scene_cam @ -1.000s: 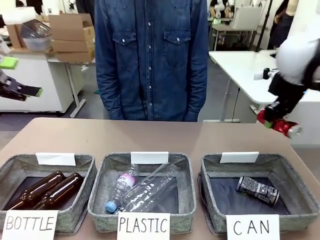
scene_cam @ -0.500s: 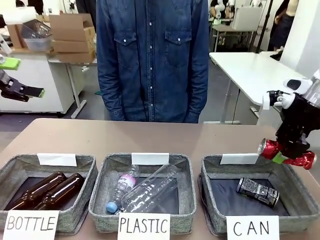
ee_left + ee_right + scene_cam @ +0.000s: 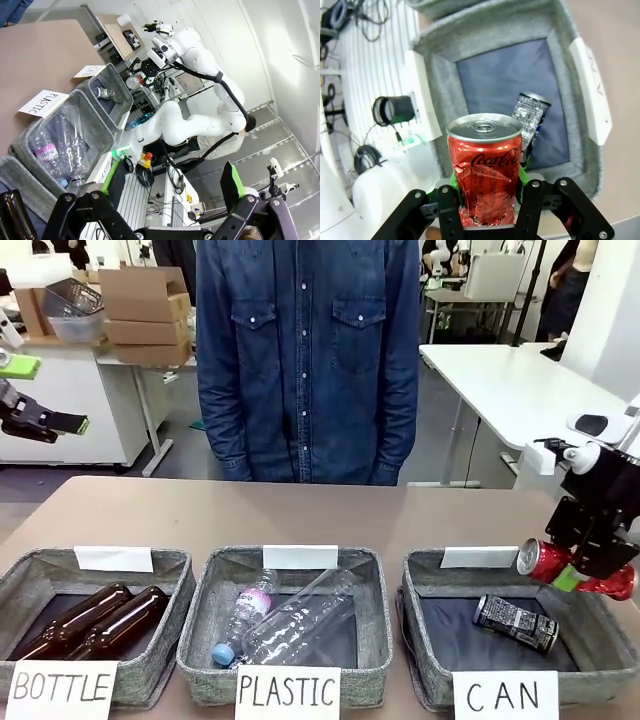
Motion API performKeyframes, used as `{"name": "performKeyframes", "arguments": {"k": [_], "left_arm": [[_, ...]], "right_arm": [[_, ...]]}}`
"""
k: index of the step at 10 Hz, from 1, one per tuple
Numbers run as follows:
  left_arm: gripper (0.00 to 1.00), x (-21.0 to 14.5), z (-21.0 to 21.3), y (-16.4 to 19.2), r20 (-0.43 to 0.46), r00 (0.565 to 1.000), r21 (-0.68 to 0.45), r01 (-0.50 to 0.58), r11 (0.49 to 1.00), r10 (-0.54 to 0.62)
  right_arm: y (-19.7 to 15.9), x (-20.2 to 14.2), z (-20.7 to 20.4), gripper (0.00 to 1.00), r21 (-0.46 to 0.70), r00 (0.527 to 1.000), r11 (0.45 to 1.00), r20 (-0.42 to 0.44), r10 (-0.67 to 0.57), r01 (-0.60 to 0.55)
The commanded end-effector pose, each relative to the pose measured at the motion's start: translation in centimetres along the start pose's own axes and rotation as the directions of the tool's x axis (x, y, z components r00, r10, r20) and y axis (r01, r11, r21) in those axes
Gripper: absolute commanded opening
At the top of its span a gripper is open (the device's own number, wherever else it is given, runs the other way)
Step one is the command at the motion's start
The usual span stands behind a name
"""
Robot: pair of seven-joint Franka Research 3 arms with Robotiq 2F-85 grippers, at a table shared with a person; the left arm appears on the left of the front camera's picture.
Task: Sort the can waste into the basket.
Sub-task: Pick up the can waste from the table and place it in the right Fabric basket.
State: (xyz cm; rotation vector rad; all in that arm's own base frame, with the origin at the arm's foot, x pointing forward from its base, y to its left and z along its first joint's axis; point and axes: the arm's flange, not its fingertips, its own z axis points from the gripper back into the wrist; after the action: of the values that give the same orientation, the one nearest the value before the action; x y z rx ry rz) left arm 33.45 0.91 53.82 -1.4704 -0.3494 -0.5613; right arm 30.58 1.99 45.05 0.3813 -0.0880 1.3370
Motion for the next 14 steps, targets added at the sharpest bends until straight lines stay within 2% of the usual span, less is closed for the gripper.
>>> {"name": "performKeyframes", "arguments": {"k": [1,2,8,9,10,11,12,13,14], "left_arm": [[1.0,0.0,0.0,-0.3,0.007,1.0,-0.003,0.007,1.0,-0.007],[1.0,0.0,0.0,-0.3,0.007,1.0,-0.003,0.007,1.0,-0.007],[1.0,0.0,0.0,-0.3,0.007,1.0,-0.003,0.007,1.0,-0.007],[1.0,0.0,0.0,-0.3,0.007,1.0,-0.003,0.007,1.0,-0.007],[1.0,0.0,0.0,-0.3,0.007,1.0,-0.003,0.007,1.0,-0.007],[1.0,0.0,0.0,-0.3,0.007,1.0,-0.003,0.007,1.0,-0.007],[1.0,0.0,0.0,-0.3,0.007,1.0,-0.003,0.007,1.0,-0.007],[1.0,0.0,0.0,-0.3,0.007,1.0,-0.003,0.007,1.0,-0.007],[1.0,0.0,0.0,-0.3,0.007,1.0,-0.003,0.007,1.0,-0.007]], "right_arm": [[1.8,-1.6,-2.4,0.91,-0.006,0.999,0.999,0.027,0.047,-0.047],[1.7,-1.7,-2.4,0.99,-0.001,0.998,0.999,0.035,0.047,-0.047],[0.5,-1.8,-1.5,1.0,0.007,0.996,1.0,0.083,0.024,-0.025],[0.2,-1.7,-1.3,1.0,0.02,0.994,1.0,0.113,0.013,-0.016],[-0.2,-1.4,-0.8,1.0,0.058,0.981,0.997,0.189,-0.055,0.045],[-0.7,0.3,0.6,1.0,0.197,0.855,0.938,0.39,-0.343,0.286],[-1.1,2.5,2.1,1.0,0.431,0.68,0.806,0.447,-0.581,0.405],[-1.8,4.0,3.6,1.0,0.611,0.534,0.675,0.438,-0.723,0.413],[-2.1,4.6,5.2,1.0,0.755,0.397,0.589,0.466,-0.791,0.289]]}}
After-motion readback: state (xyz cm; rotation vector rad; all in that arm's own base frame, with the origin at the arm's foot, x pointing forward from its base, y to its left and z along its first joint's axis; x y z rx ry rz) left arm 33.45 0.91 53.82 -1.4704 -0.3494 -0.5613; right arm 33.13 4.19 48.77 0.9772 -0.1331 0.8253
